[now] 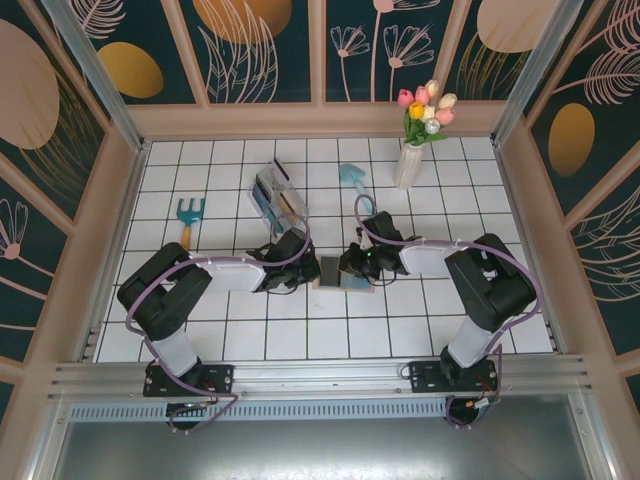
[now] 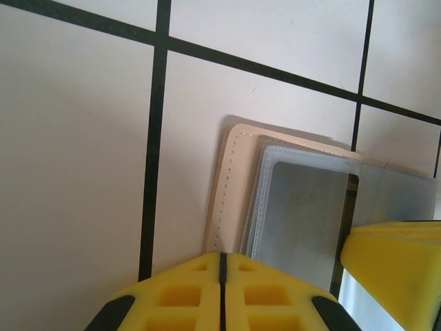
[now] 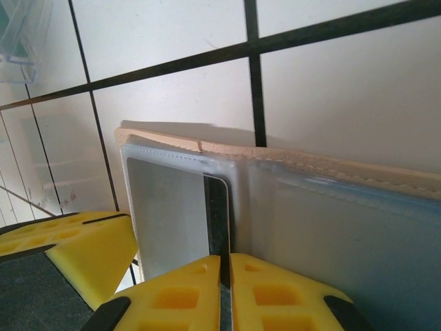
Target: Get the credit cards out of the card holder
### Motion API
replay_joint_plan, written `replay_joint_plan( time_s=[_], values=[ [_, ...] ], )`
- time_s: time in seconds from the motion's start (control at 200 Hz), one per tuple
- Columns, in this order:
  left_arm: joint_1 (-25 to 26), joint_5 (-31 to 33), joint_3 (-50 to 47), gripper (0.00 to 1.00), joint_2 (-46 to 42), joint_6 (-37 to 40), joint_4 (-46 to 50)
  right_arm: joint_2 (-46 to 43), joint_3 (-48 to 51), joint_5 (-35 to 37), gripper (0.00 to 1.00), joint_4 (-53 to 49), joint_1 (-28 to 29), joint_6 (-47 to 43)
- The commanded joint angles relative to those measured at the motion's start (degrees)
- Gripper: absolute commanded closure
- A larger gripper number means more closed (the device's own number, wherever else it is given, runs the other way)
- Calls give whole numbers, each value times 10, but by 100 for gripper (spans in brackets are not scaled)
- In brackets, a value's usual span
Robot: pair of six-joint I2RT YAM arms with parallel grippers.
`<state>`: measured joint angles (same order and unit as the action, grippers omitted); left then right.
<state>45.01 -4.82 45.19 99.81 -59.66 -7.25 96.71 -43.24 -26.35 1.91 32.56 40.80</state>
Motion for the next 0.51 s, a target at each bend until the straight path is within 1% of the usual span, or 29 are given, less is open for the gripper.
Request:
replay_joint_plan(
  time_s=[0.0,0.125,0.235,0.5],
  values=[
    [3,6,-11,92,10,6,33,-3,7,-27,88,22,0,-12],
    [3,5,-8,92,12,8,34,-9,10,-27,89,29,-1,-12],
    [3,10,-8,92,12,8,39,-10,12,-15,91,24,-1,-11],
    [3,24,-7,92,3,1,48,-24,10,39,92,-38,-4,-34]
  ],
)
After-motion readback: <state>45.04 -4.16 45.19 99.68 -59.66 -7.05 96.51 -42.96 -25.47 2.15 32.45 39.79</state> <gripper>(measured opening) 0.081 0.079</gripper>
